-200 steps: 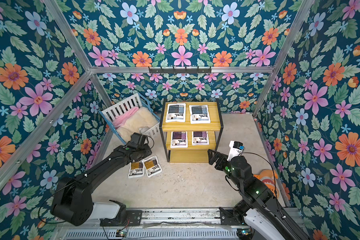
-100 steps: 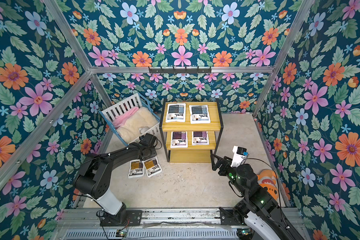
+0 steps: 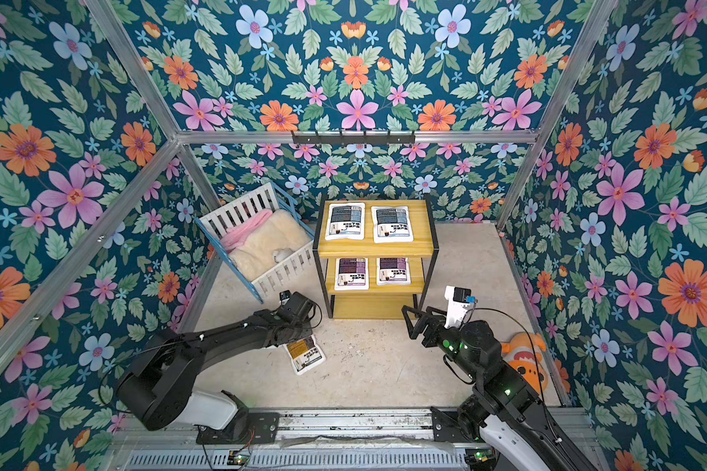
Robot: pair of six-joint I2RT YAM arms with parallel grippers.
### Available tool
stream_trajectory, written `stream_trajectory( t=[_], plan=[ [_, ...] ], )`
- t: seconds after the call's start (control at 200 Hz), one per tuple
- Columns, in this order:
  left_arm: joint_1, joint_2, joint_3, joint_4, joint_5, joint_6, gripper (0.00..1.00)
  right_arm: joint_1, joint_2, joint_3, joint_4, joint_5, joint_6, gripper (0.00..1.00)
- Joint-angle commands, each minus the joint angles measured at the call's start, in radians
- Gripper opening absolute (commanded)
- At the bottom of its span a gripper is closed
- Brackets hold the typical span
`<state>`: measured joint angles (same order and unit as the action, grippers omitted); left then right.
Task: Place the bagged coffee beans on the shelf by color
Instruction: Pick up the bagged coffee beans at the center of the board.
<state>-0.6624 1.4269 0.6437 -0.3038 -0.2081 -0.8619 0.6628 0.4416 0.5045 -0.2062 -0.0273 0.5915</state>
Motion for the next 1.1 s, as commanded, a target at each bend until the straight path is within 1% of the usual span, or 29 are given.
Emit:
stream_trajectory(
  t=[0.0,0.1,0.165,0.2,0.275,0.375,0.415,0.455,0.49,0.535,0.59,0.61,0.645,0.695,0.73,0.8,0.875,0.96,0.99,1.095],
  plan=[
    [-0.050,-0.050,-0.036,0.020,0.006,-0.082,0.30,0.001,0.019,-0.051,0.070,-0.085,0.082,0.99],
    [-0.091,-0.107,-0.056,0.019,0.016,-0.108,0.30,0.011,0.040,-0.126,0.142,-0.131,0.177,0.98],
    [-0.101,-0.160,-0.050,-0.013,0.016,-0.125,0.31,0.057,0.059,-0.172,0.201,-0.124,0.225,0.96],
    [-0.102,-0.202,-0.044,-0.038,0.009,-0.134,0.32,0.105,0.074,-0.192,0.227,-0.097,0.246,0.96],
    [-0.103,-0.307,-0.022,-0.114,-0.022,-0.145,0.33,0.240,0.137,-0.208,0.261,0.020,0.282,0.96],
    [-0.101,-0.449,-0.002,-0.239,-0.071,-0.148,0.34,0.404,0.295,-0.180,0.311,0.144,0.328,0.96],
    [-0.101,-0.500,0.000,-0.298,-0.089,-0.162,0.34,0.450,0.360,-0.167,0.348,0.189,0.364,0.96],
    [-0.101,-0.542,-0.004,-0.354,-0.111,-0.191,0.34,0.483,0.432,-0.160,0.408,0.209,0.411,0.95],
    [-0.100,-0.570,-0.006,-0.405,-0.115,-0.218,0.34,0.491,0.491,-0.164,0.486,0.200,0.457,0.91],
    [-0.102,-0.594,-0.011,-0.458,-0.117,-0.248,0.37,0.492,0.581,-0.176,0.604,0.168,0.513,0.86],
    [-0.102,-0.613,-0.026,-0.480,-0.102,-0.262,0.40,0.492,0.693,-0.170,0.727,0.119,0.566,0.82],
    [-0.102,-0.616,-0.035,-0.481,-0.096,-0.268,0.41,0.491,0.738,-0.158,0.757,0.102,0.575,0.78],
    [-0.103,-0.618,-0.049,-0.480,-0.083,-0.272,0.42,0.492,0.812,-0.125,0.773,0.072,0.586,0.73],
    [-0.100,-0.618,-0.070,-0.469,-0.045,-0.281,0.42,0.493,0.905,-0.068,0.774,0.029,0.578,0.68],
    [-0.100,-0.621,-0.091,-0.440,-0.018,-0.279,0.42,0.495,0.959,-0.037,0.777,0.009,0.580,0.65],
    [-0.100,-0.647,-0.144,-0.359,0.066,-0.275,0.41,0.495,1.049,-0.007,0.812,-0.024,0.616,0.56],
    [-0.099,-0.694,-0.192,-0.302,0.128,-0.281,0.39,0.497,1.133,-0.003,0.899,-0.061,0.672,0.53],
    [-0.095,-0.736,-0.206,-0.316,0.124,-0.296,0.36,0.498,1.205,0.000,0.958,-0.082,0.737,0.47],
    [-0.094,-0.744,-0.209,-0.323,0.125,-0.296,0.36,0.498,1.249,0.004,0.978,-0.092,0.751,0.46],
    [-0.092,-0.740,-0.225,-0.317,0.136,-0.294,0.35,0.501,1.334,0.034,1.031,-0.129,0.769,0.44]
  ],
)
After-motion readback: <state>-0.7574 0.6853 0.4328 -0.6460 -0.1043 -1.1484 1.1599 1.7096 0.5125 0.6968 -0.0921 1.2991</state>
